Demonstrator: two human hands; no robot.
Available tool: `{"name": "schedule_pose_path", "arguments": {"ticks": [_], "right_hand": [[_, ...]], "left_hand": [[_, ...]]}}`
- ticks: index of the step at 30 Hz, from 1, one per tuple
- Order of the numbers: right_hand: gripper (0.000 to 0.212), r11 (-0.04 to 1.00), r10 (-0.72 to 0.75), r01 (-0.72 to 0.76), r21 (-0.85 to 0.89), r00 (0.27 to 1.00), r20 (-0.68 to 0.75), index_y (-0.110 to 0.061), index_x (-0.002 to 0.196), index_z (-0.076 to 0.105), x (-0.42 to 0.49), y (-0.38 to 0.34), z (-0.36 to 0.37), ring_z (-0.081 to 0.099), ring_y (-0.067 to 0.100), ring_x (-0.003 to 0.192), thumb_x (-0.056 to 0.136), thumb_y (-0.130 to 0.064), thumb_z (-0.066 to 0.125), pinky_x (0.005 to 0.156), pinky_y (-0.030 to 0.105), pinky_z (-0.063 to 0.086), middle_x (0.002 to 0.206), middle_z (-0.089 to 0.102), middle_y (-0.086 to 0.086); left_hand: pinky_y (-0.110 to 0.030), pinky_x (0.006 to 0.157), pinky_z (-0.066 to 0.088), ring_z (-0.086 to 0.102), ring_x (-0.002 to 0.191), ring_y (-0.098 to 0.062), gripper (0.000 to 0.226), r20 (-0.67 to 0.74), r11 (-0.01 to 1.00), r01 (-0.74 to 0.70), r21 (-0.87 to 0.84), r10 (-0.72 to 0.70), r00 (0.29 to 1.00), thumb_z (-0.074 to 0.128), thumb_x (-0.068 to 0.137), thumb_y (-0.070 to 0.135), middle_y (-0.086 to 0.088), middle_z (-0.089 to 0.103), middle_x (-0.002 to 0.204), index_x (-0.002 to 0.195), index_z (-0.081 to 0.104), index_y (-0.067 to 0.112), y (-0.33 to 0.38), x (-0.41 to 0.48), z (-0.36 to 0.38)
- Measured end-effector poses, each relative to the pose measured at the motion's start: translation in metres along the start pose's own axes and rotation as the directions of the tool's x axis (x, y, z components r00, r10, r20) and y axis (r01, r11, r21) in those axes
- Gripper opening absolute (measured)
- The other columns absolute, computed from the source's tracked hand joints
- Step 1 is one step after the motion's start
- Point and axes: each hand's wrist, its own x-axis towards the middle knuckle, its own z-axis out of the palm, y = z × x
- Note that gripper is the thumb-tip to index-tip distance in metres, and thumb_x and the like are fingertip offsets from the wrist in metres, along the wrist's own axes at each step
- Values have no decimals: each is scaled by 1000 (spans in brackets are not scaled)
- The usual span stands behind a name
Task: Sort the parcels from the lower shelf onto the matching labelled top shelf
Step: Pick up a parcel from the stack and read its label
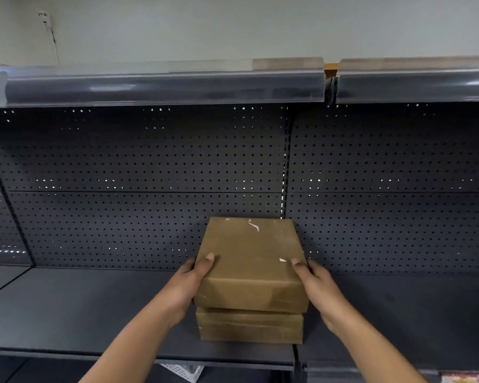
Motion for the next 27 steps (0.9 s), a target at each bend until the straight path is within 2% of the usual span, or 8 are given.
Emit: {"name": "schedule_pose_path", "arguments": {"ticks": [3, 7, 11, 13, 15, 21, 25, 27], "right_hand": [[36, 994, -108, 107, 24, 993, 43, -27, 139, 62, -15, -11, -12, 69, 9, 115, 105, -40, 59, 95, 24, 53, 128, 74, -8], [59, 984, -177, 177, 10, 981, 75, -32, 150, 49, -27, -15, -27, 55, 11, 140, 97, -45, 68, 121, 40, 41, 149, 62, -7], [86, 973, -208, 220, -75, 968, 138, -38, 152, 37, -38, -17, -33, 41, 17, 152, 80, -66, 75, 127, 48, 32, 161, 49, -4], [79, 968, -209, 227, -104, 965, 158, -34, 155, 32, -41, -16, -35, 38, 18, 152, 91, -41, 76, 127, 43, 31, 165, 41, -1], [74, 962, -246, 260, -85, 958, 147, -42, 149, 31, -44, -15, -38, 33, 14, 151, 94, -24, 76, 126, 39, 28, 163, 37, -4], [78, 970, -243, 238, 59, 963, 112, -59, 152, 38, -59, -31, -32, 43, 1, 146, 82, -76, 69, 124, 40, 30, 153, 52, -27], [121, 993, -71, 65, 101, 996, 59, -32, 162, 35, -54, -47, -38, 38, 33, 155, 66, -105, 27, 125, 51, 32, 168, 40, 14], [137, 990, 19, -24, 141, 999, 42, -25, 166, 28, -50, -60, -46, 41, 42, 151, 57, -108, 26, 119, 58, 42, 166, 38, 27]], "left_hand": [[-44, 116, 46, 65, 125, -19, 54, 110, 996, -81, -29, 84, 990, 64, 98, 48, 3, 70, 135, 145, 51, 25, 4, -15, -2], [-38, 126, 32, 56, 137, -7, 71, 176, 977, -213, -2, 210, 962, 63, 95, 42, 13, 62, 149, 161, 39, 29, 4, -30, -4], [-24, 116, 45, 63, 126, 6, 61, 172, 951, -305, 51, 293, 941, 61, 101, 28, 21, 69, 139, 157, 38, 38, -7, -37, -4], [-15, 103, 52, 64, 124, 7, 65, 169, 954, -292, 65, 277, 946, 60, 104, 12, 25, 69, 137, 156, 35, 41, -16, -38, -9], [-22, 109, 50, 59, 134, 2, 79, 166, 947, -310, 90, 292, 942, 60, 102, 0, 21, 64, 147, 162, 29, 42, -23, -42, -15], [-21, 108, 50, 53, 140, -1, 91, 150, 908, -391, 152, 370, 917, 67, 95, -9, 25, 56, 150, 154, 30, 49, -29, -49, -18], [-19, 106, 50, 45, 147, -6, 94, 128, 859, -455, 233, 437, 890, 72, 85, -13, 23, 50, 148, 139, 35, 53, -25, -55, -20], [-23, 112, 48, 42, 149, -6, 92, 137, 825, -494, 275, 475, 869, 72, 88, -13, 18, 47, 154, 145, 35, 49, -19, -64, -19]]}}
